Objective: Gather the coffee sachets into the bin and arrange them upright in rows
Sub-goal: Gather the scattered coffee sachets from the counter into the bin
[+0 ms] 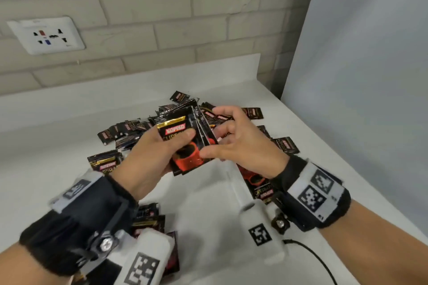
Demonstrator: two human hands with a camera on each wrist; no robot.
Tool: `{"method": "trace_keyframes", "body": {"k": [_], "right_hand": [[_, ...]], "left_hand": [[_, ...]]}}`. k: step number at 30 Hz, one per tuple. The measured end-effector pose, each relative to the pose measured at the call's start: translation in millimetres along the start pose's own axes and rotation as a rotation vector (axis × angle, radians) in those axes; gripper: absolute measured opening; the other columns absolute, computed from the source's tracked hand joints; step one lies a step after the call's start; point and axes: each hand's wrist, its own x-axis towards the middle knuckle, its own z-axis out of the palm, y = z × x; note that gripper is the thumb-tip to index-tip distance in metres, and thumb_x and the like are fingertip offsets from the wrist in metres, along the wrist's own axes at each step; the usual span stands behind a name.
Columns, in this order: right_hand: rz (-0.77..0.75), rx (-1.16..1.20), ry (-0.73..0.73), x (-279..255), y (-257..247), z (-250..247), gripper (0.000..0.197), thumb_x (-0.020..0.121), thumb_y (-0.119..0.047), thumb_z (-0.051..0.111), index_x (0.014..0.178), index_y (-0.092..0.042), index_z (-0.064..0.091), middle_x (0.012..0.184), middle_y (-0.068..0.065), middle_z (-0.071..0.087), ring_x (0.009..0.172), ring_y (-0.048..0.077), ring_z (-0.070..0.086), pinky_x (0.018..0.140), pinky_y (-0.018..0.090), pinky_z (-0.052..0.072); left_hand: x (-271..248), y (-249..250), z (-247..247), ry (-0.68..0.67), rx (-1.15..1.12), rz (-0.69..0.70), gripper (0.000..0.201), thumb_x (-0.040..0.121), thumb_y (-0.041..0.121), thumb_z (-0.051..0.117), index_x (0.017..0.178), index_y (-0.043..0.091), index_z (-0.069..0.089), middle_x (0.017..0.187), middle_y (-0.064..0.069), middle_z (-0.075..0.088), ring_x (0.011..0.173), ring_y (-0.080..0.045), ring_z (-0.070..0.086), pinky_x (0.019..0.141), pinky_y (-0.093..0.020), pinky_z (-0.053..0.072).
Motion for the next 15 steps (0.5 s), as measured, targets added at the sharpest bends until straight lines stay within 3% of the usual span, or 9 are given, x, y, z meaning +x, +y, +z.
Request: {"method": "trace_keyframes", "body": {"k": [3, 5, 7, 8, 10, 11, 15], "right_hand": [[0.047, -0.298, 0.124, 6.5, 19.3, -41.7, 0.044, 0.082, -0.029, 0.066, 0.121, -0.027, 0.046, 0.097, -0.003, 0.059, 0.082, 0.008, 0.058, 0.080, 0.025, 0.047], [0.128, -0.553, 0.157, 14.2, 38.8, -74.9, 0.034, 0.088, -0.024, 0.059, 0.121, -0.019, 0.054, 0.111, 0.000, 0.057, 0.098, 0.013, 0.055, 0.088, 0.025, 0.042], [0.240, -0.794, 0.105, 21.9, 60.0, -101.6, 0.034, 0.090, -0.019, 0.057, 0.124, -0.015, 0.054, 0.125, 0.005, 0.054, 0.111, 0.018, 0.052, 0.095, 0.026, 0.038], [0.295, -0.885, 0.050, 24.5, 68.3, -110.0, 0.039, 0.090, -0.019, 0.057, 0.128, -0.015, 0.051, 0.131, 0.006, 0.050, 0.118, 0.019, 0.048, 0.099, 0.027, 0.034], [0.370, -0.966, -0.057, 26.8, 79.1, -117.2, 0.053, 0.088, -0.022, 0.061, 0.137, -0.016, 0.041, 0.140, 0.007, 0.041, 0.127, 0.021, 0.041, 0.103, 0.028, 0.030], [0.391, -0.960, -0.098, 26.7, 82.2, -116.9, 0.058, 0.087, -0.022, 0.063, 0.139, -0.017, 0.037, 0.142, 0.006, 0.040, 0.128, 0.021, 0.040, 0.103, 0.028, 0.030], [0.409, -0.947, -0.153, 24.8, 87.2, -111.4, 0.059, 0.082, -0.015, 0.067, 0.136, -0.016, 0.041, 0.134, 0.006, 0.049, 0.118, 0.022, 0.048, 0.096, 0.026, 0.034]], "left_hand": [[-8.3, 0.8, -27.2, 0.027, -0.009, 0.044, 0.033, 0.070, 0.023, 0.061, 0.101, 0.011, 0.064, 0.090, -0.006, 0.074, 0.074, -0.013, 0.071, 0.060, -0.024, 0.056], [-17.3, 0.4, -47.3, 0.066, -0.021, 0.052, 0.027, 0.065, 0.024, 0.066, 0.090, 0.013, 0.065, 0.077, -0.003, 0.074, 0.062, -0.012, 0.070, 0.050, -0.021, 0.055], [-26.4, -2.4, -65.2, 0.101, -0.007, 0.056, 0.031, 0.055, 0.032, 0.082, 0.078, 0.015, 0.070, 0.070, -0.001, 0.074, 0.057, -0.013, 0.070, 0.047, -0.023, 0.055], [-31.3, -3.9, -71.5, 0.114, 0.022, 0.057, 0.046, 0.038, 0.044, 0.090, 0.072, 0.018, 0.073, 0.069, 0.000, 0.073, 0.057, -0.013, 0.070, 0.047, -0.023, 0.055], [-40.0, -10.4, -79.9, 0.175, 0.064, 0.028, 0.066, 0.002, 0.059, 0.086, 0.060, 0.028, 0.074, 0.065, 0.000, 0.073, 0.053, -0.014, 0.069, 0.048, -0.025, 0.056], [-42.2, -16.0, -84.3, 0.185, 0.076, 0.004, 0.068, -0.001, 0.059, 0.086, 0.058, 0.028, 0.074, 0.065, -0.002, 0.072, 0.052, -0.015, 0.068, 0.050, -0.027, 0.057], [-53.4, -24.9, -84.5, 0.149, 0.113, -0.132, 0.066, 0.032, 0.042, 0.090, 0.083, 0.008, 0.065, 0.082, -0.024, 0.070, 0.053, -0.022, 0.069, 0.072, -0.044, 0.047]]}}
